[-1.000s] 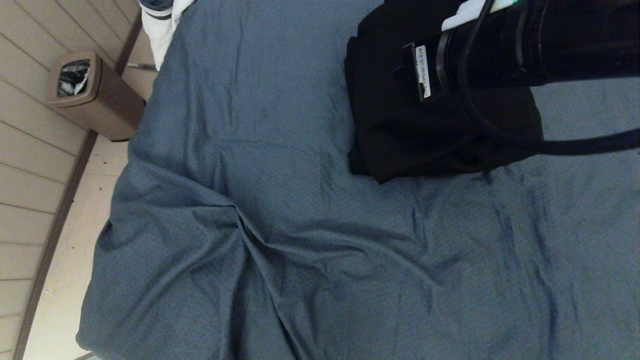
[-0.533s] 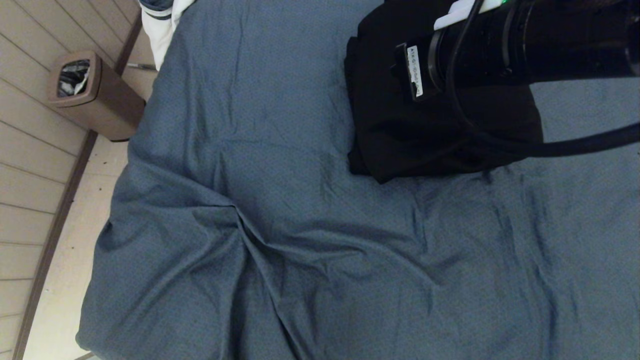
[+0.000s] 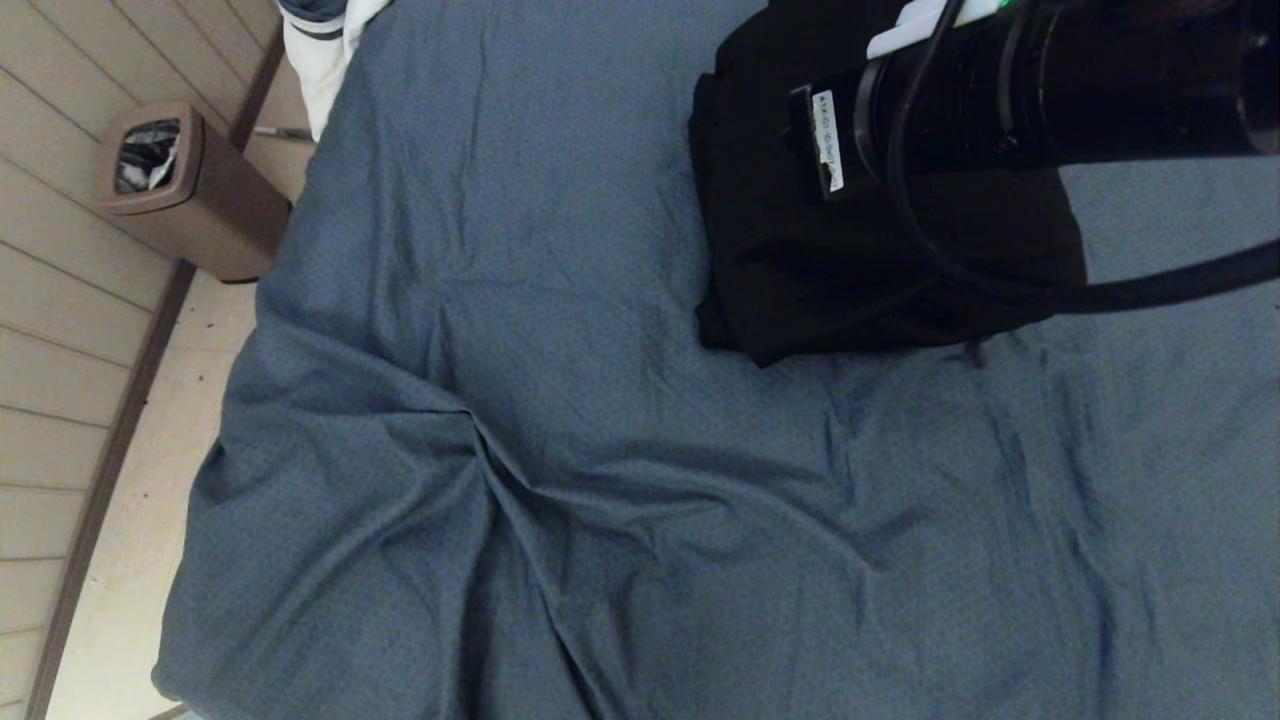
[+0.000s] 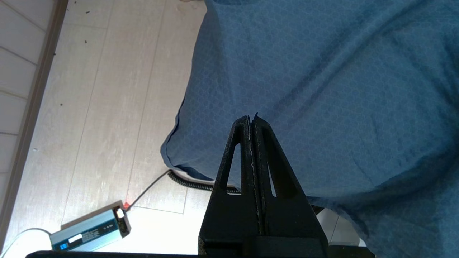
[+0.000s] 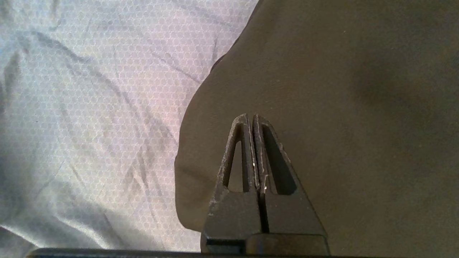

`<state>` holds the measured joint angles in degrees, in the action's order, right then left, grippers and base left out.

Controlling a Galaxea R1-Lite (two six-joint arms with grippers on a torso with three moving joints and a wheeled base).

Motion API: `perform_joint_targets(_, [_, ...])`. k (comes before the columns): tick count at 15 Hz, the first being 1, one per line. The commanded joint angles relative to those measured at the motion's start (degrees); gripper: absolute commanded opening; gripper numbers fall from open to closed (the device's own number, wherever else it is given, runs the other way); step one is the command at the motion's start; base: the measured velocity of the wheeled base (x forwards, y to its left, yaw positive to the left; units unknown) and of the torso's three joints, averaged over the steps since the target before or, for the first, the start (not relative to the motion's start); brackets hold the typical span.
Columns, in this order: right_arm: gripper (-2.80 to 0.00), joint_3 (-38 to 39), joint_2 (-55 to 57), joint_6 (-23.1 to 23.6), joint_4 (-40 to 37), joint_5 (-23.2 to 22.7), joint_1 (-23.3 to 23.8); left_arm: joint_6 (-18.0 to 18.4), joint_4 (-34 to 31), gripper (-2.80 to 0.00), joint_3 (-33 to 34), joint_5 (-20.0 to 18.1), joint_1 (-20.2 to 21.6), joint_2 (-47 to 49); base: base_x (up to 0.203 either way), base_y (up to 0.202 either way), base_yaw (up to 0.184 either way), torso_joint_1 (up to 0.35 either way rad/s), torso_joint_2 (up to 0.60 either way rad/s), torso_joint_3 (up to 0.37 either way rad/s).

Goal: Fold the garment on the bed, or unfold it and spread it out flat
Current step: Unfold the black sweatshirt

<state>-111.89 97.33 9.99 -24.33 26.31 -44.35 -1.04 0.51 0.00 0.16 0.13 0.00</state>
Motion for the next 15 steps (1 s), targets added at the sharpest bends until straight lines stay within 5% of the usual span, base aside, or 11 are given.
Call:
perform_joint_targets(1, [-2.8, 0.0, -0.3, 0.39, -0.1, 0.14, 0.14, -0.02, 0.02, -2.8, 0.0, 0.02, 0.04, 0.09, 0.0, 0.0, 0.0, 0.0, 0.0, 0.0])
perform_joint_targets(6, [-2.8, 0.74, -0.62, 0.59, -0.58, 0.25, -0.04, -0.03, 0.02, -2.8, 0.0, 0.02, 0.04, 0.09, 0.0, 0.0, 0.0, 0.0, 0.0, 0.0])
perform_joint_targets(7, [0.0, 1.57, -0.72, 1.75, -0.31, 0.69, -0.04, -0.02, 0.02, -2.8, 0.0, 0.02, 0.04, 0.09, 0.0, 0.0, 0.0, 0.0, 0.0, 0.0])
perform_joint_targets(15, [0.0, 0.01, 0.49, 3.52, -0.07, 1.77, -0.04, -0.02, 0.02, -2.8, -0.09, 0.02, 0.04, 0.09, 0.0, 0.0, 0.0, 0.0, 0.0, 0.0])
